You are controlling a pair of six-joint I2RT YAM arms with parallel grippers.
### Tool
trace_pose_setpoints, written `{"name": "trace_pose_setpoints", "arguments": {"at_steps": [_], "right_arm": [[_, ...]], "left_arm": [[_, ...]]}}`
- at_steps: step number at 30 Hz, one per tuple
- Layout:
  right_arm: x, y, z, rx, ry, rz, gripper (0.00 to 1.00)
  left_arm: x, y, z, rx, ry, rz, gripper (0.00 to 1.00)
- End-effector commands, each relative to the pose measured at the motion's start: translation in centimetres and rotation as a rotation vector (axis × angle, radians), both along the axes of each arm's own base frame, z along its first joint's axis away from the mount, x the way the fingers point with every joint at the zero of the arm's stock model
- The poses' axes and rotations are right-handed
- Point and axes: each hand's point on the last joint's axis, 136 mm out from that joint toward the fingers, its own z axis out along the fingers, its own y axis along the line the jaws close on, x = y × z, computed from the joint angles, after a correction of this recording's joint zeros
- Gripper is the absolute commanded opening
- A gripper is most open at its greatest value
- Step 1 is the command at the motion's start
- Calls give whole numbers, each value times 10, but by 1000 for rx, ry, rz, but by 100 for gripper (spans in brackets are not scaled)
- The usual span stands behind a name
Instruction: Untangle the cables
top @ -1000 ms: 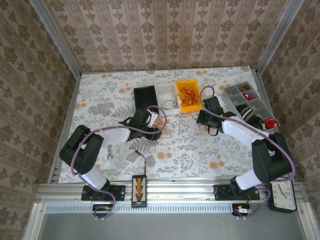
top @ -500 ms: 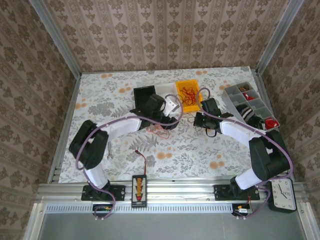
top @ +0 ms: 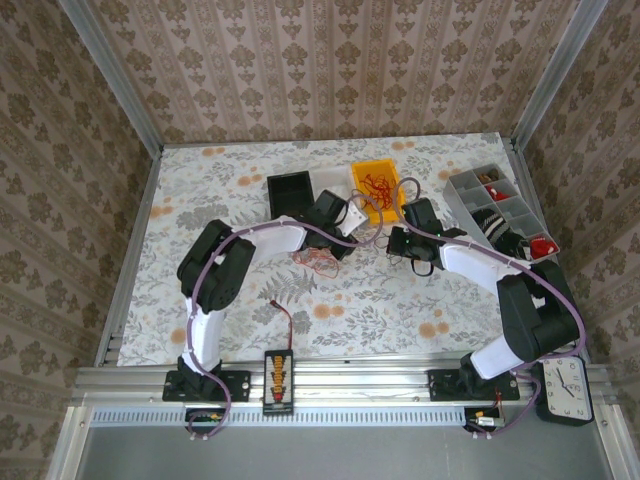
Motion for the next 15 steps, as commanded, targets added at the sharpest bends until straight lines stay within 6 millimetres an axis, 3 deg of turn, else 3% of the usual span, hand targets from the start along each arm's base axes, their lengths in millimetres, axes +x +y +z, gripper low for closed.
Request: {"name": "trace_pose_setpoints", "arguments": {"at_steps": [1,6,10,13,15], "right_arm": [[-3,-11,2,-30,1,-44,0],[-10,-50,-6,-117,38,-194,0],[-17,-73,-3,-155,33,-285,0],[-13,-72,7,-141,-5,-275,0],[-3,-58,18,-90,-47,-224,1]], "left_arm": [[5,5,9,-13,-28,56,0],[17,36,18,-108,-22,233,0],[14,54,12,-128,8,285,0],[7,52,9,-124,15,266,0],[6,50,12,-136,8,261,0]]}}
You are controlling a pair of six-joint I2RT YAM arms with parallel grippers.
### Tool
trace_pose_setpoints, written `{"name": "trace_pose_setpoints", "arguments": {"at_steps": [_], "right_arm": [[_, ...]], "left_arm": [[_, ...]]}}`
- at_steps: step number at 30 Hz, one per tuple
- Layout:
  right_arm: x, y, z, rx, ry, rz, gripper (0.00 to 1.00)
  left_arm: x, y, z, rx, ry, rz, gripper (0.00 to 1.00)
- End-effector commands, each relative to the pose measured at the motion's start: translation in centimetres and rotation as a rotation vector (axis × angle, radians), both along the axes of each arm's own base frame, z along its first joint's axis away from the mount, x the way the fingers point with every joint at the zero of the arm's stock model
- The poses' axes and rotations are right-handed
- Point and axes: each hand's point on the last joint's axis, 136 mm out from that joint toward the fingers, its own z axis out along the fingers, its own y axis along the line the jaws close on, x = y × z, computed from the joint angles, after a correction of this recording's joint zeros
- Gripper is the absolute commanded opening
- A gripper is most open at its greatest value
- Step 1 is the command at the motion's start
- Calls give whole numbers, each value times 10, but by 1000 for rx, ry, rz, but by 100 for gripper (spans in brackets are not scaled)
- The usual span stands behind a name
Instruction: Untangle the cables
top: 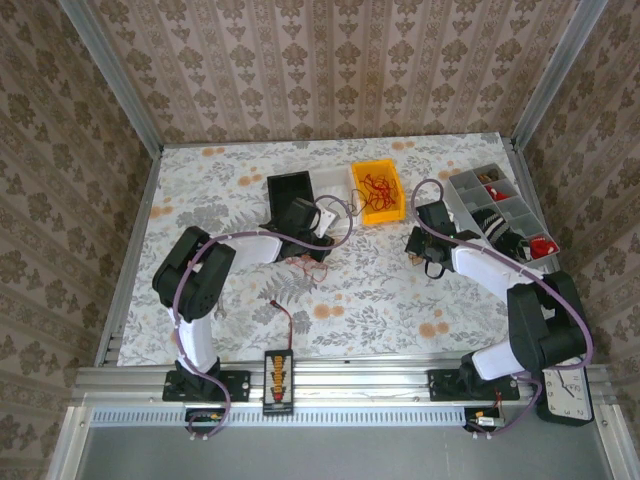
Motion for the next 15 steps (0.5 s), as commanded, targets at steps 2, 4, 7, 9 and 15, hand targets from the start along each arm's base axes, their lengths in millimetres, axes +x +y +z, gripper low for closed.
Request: {"name": "trace_pose_setpoints", "arguments": {"at_steps": [2,4,7,9,15], "right_arm": [[17,22,28,73,-94,74,1],[31,42,43,107,-127,140,2],[55,76,65,135,-166,250,3],[74,100,75,158,-173,309,3],[137,151,83,210,-169,379,11]], "left_arm": [[1,-9,26,-79,-52,18,18],[6,-8,42,-116,-90,48,39],[20,5,75,-168,-197,148,52],[33,28,97,-190,-280,280,57],[51,97,110,-172,-300,550,59]]}}
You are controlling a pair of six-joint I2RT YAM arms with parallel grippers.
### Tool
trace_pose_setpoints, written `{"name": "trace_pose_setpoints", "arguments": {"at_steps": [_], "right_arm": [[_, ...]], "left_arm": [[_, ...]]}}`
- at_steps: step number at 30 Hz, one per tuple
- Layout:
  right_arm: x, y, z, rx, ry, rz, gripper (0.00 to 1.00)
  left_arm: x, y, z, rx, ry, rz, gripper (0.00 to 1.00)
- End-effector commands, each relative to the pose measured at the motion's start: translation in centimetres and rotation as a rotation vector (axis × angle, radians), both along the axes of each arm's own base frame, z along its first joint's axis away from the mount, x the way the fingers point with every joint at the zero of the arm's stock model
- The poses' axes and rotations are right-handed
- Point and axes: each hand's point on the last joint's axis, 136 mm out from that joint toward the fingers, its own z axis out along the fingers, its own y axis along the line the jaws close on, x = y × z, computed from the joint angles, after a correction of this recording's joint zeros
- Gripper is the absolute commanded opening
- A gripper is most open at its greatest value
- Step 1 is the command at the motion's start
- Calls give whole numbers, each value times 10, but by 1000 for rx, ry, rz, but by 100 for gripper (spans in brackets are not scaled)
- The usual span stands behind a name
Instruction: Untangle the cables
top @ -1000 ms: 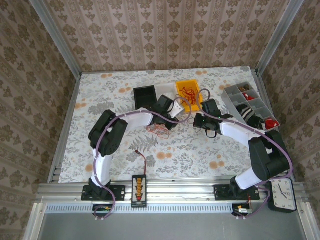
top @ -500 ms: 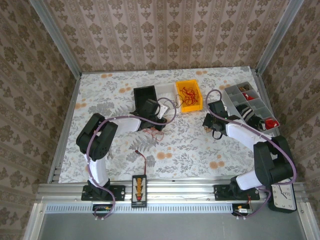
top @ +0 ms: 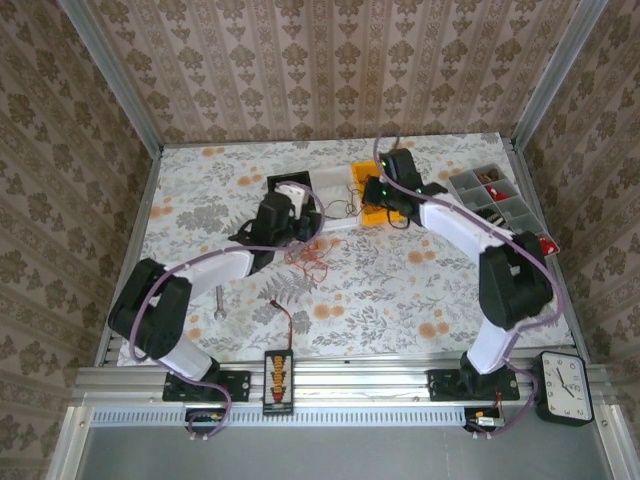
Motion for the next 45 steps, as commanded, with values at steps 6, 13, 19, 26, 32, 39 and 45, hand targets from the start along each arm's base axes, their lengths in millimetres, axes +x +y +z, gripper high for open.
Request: {"name": "trace_pose_setpoints", "arguments": {"at_steps": [6,13,19,26,32,39,45], "right_arm": [[47,40,-8,23,33,83,41],[30,40,-1,-14,-26,127,44],[0,39,-8,-43,-3,170,42],[-55,23,-49,-114,92,183,41],[-73,9,-66,-123,140,166,41],[-72,9,-67,-105,148,158,40],[-73,3,-71,-88,165,137,40]], "left_arm": [[-8,48,-35,104,97,123,60],[-42,37,-65,113,190,-14,61],[-62,14,-77,137,241,-166,60],[-98,-11,-79,125,317,-373,58],[-129,-20,-75,198,340,-532,57],[-112,-16,-92,335,322,-530,57],[-126,-28,-108,330,411,-618,49]]}}
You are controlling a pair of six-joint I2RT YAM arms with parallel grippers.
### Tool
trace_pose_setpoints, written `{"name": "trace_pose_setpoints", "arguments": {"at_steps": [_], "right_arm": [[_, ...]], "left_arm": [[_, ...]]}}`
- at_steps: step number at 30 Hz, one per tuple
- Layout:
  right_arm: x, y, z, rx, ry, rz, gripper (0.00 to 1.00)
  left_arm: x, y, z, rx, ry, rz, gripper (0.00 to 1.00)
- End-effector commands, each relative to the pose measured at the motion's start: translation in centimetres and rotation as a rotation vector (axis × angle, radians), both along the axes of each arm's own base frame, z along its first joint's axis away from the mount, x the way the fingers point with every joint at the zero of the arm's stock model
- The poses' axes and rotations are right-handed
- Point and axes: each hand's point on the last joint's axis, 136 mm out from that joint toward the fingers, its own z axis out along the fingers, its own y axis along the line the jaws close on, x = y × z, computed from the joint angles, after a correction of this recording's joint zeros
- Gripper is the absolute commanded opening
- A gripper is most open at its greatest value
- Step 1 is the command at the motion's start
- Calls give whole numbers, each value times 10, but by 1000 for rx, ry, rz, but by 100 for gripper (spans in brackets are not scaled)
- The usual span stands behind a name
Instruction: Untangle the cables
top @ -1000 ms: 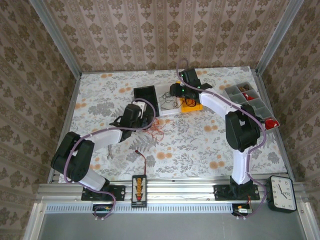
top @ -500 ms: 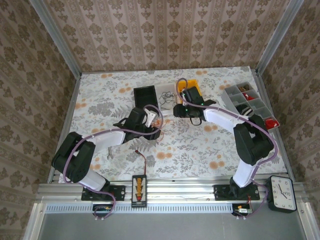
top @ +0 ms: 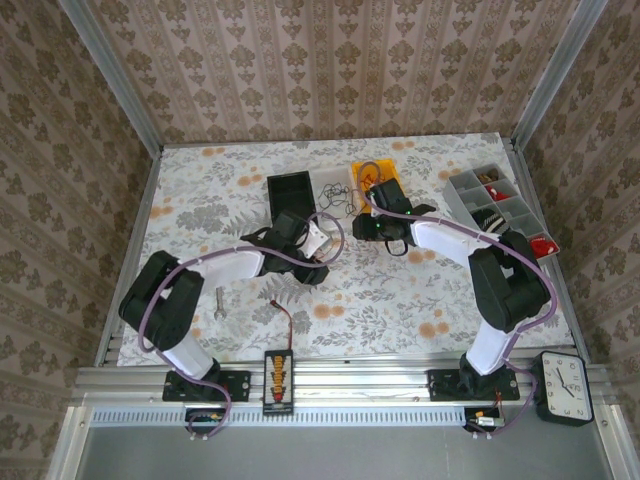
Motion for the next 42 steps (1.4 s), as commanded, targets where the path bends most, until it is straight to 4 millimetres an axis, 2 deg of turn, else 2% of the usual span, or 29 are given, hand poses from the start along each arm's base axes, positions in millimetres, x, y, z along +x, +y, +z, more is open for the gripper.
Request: {"name": "trace_pose_setpoints", "arguments": {"at_steps": [1,4,5,8,10,13,17,19,21,24,33,38,42], "right_arm": [[1,-7,9,29,-13,-37,40],[1,-9,8,38,-9,-44,40],[1,-9,9,39,-12,-43,40],[1,-8,11,44,-21,-36,40],[-1,-4,11,62,-18,-17,40],[-7,6,13,105,-15,37,40],[-18,16,14,142,-16,104,40],[-22,19,16,157,-20,133,40],[-27,21,18,168,-28,160,40],[-34,29,28,208,-49,222,40],[-61,63,56,387,-61,452,41],[-70,77,55,429,-24,526,41],[-60,87,43,447,6,516,41]], "left_arm": [[-12,-3,-9,33,50,-72,46],[-9,-3,-14,46,54,-64,38],[-8,-3,-16,53,52,-60,31],[3,-5,-13,60,19,-43,3],[9,-9,1,38,-1,-28,0],[14,-22,51,-82,-33,-29,0],[11,-29,130,-333,-7,-55,0],[5,-29,157,-427,21,-77,0],[5,-27,172,-485,34,-74,0],[4,-27,181,-534,53,-73,0],[8,-32,178,-555,73,-71,0],[9,-36,179,-567,78,-76,0],[6,-40,181,-582,81,-88,0]]}}
